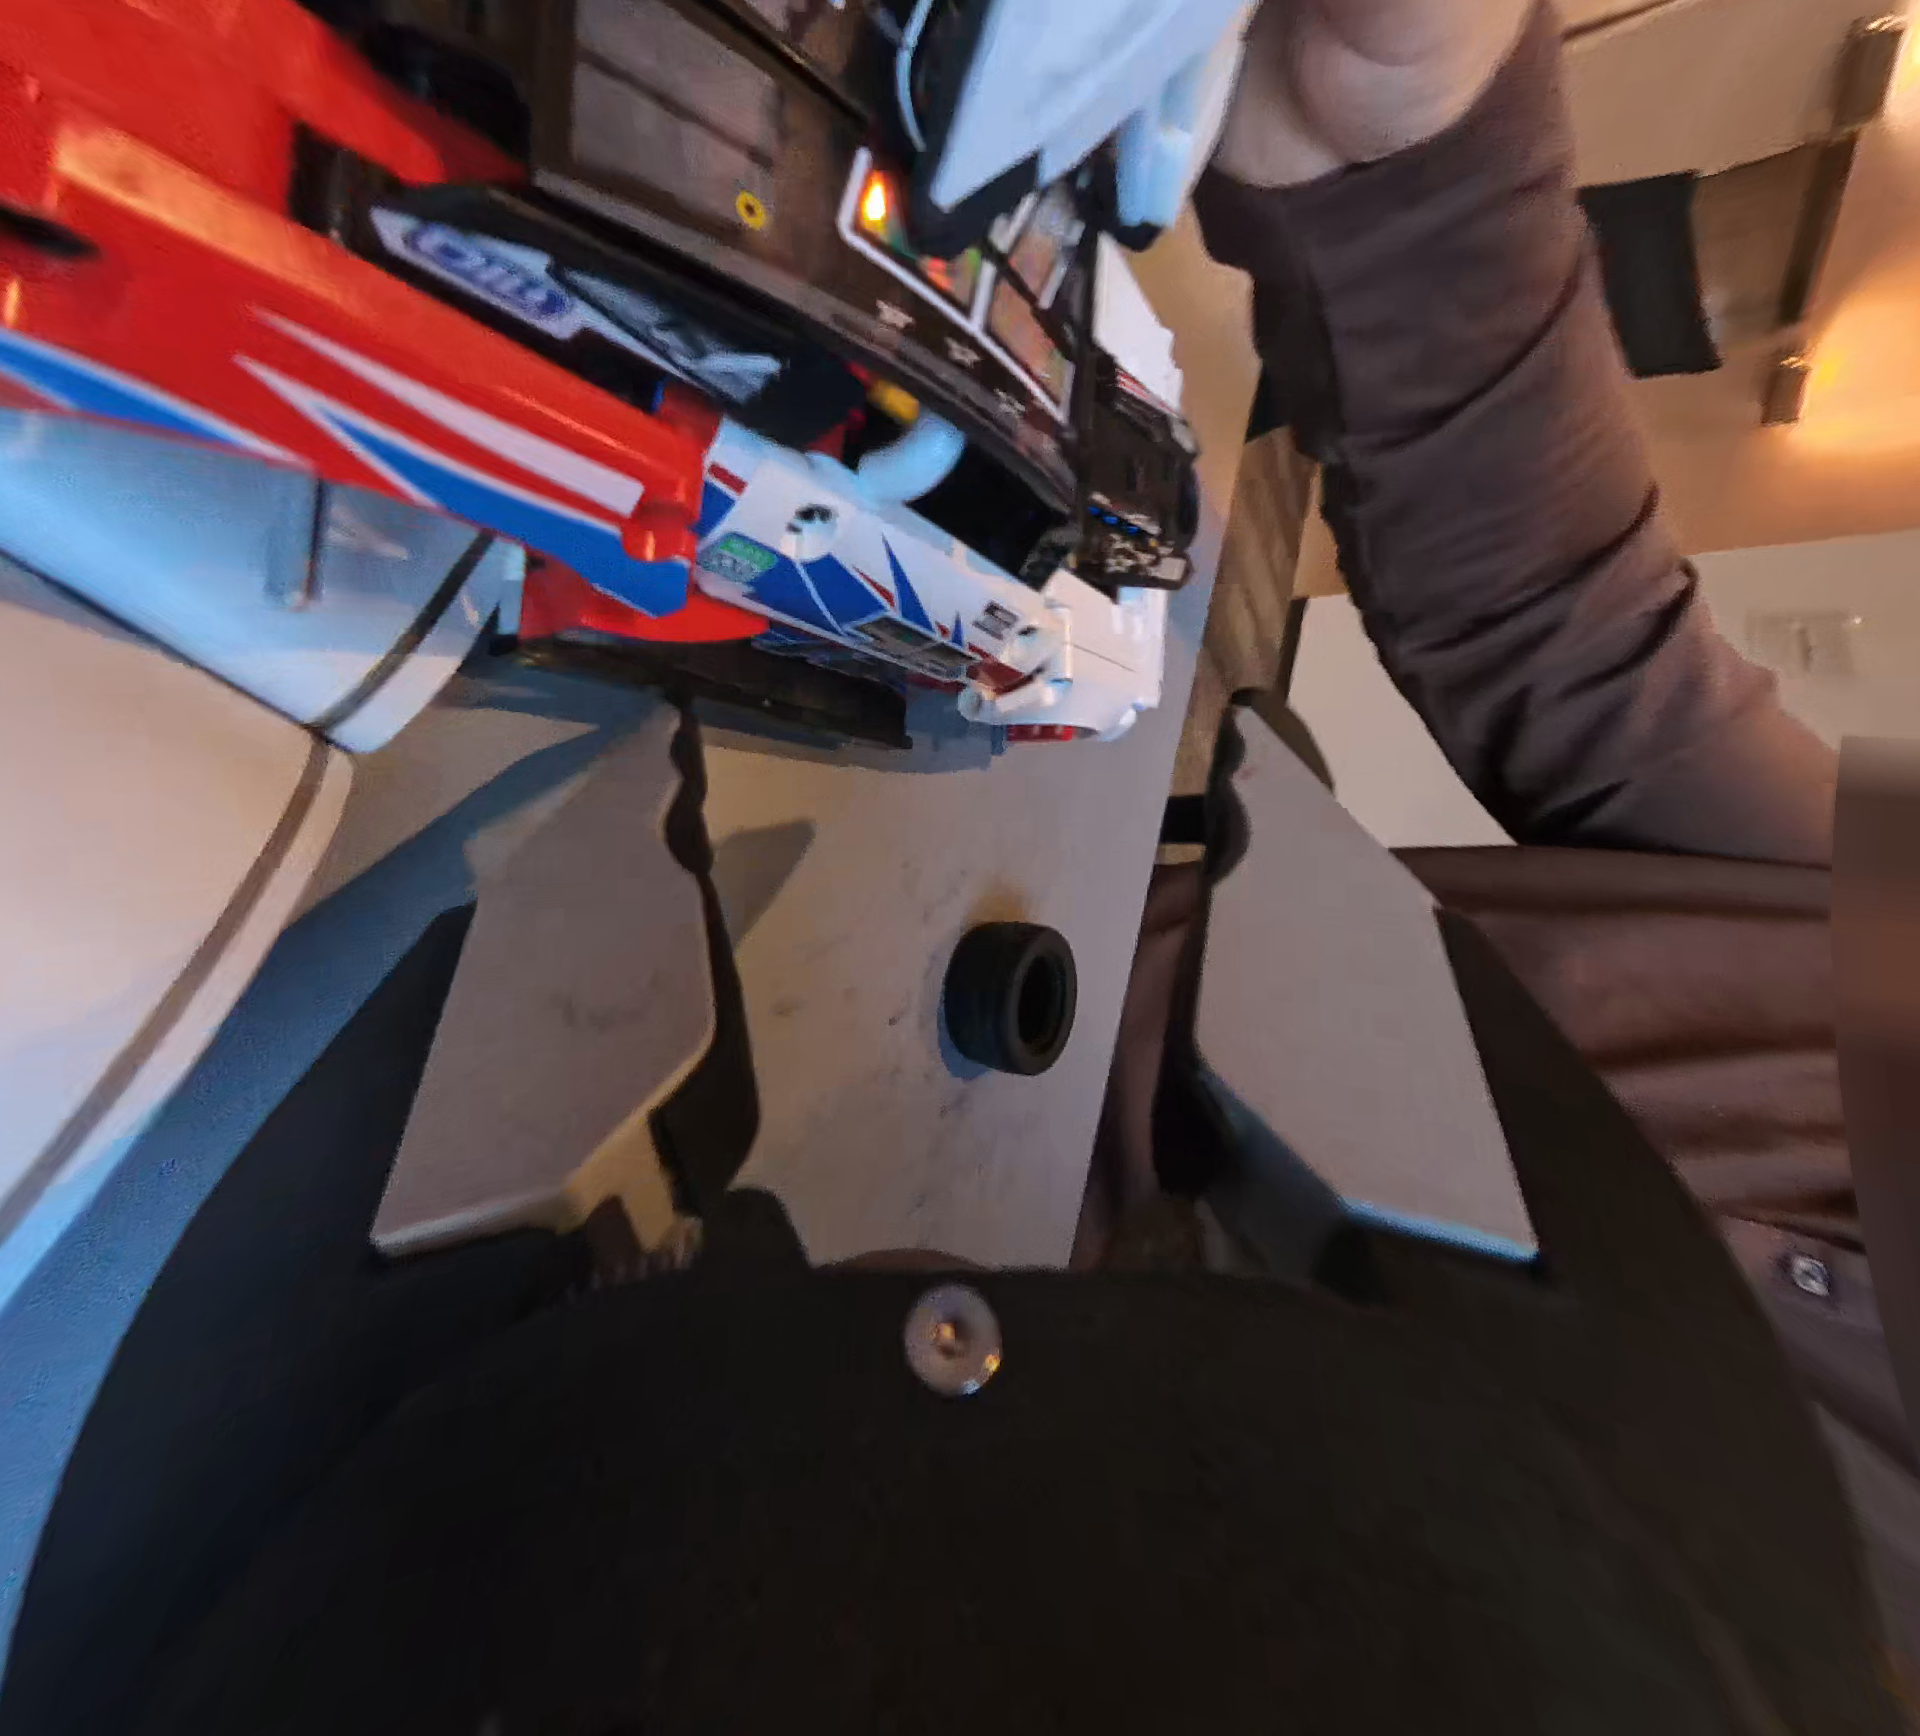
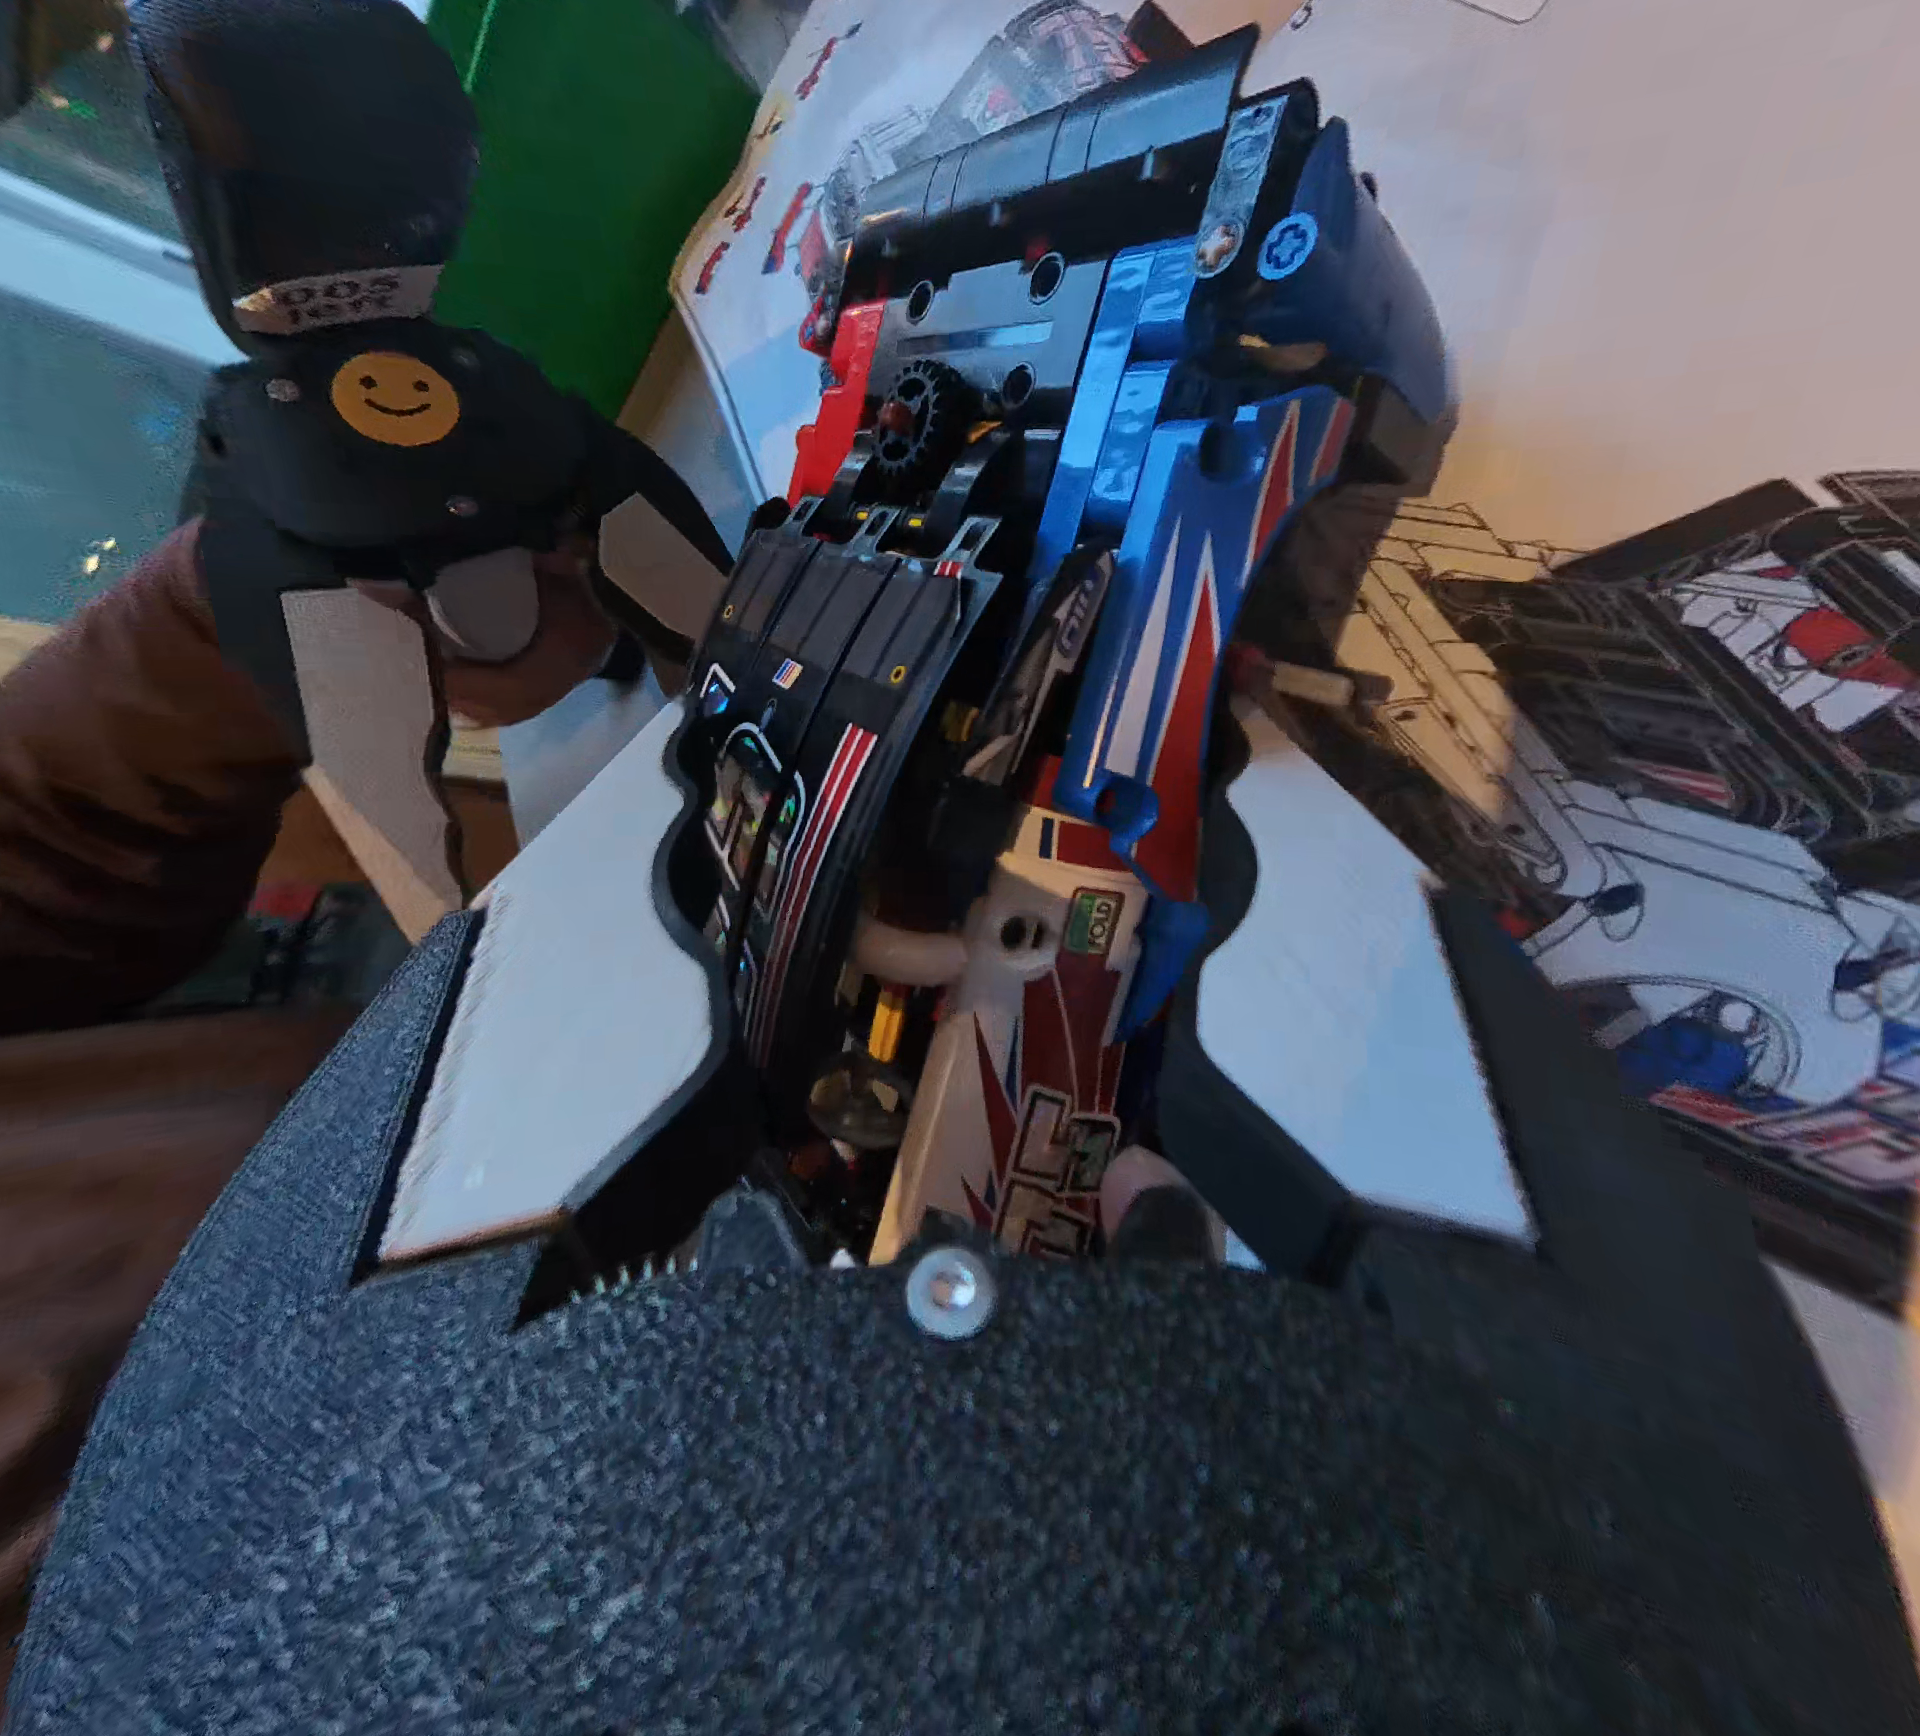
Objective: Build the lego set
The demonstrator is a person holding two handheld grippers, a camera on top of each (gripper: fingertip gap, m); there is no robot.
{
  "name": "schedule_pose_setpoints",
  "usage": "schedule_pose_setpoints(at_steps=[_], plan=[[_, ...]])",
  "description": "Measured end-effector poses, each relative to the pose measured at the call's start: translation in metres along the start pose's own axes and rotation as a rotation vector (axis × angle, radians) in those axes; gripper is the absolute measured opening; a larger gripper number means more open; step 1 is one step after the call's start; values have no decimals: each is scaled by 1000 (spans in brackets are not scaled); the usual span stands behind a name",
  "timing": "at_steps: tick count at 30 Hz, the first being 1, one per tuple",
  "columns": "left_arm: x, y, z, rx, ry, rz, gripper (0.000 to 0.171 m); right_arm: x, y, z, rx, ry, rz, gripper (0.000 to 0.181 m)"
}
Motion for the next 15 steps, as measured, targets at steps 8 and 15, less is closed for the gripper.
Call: schedule_pose_setpoints(at_steps=[8, 15], plan=[[5, 19, 70, 200, 149, -238, 97, -7, -23, 71, 64, -175, 105, 100], [-39, 101, 81, 121, 322, -436, 112, -66, -119, 121, 93, -275, 410, 114]])
Point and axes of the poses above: each gripper's, where its closed fingertips meet, z back along the fingers, y out of its top, x = y × z across the jaws, the point moved 8 cm from there along z, back along the fingers, and after that the axes turned 4 degrees about x, right-handed, at the moved point
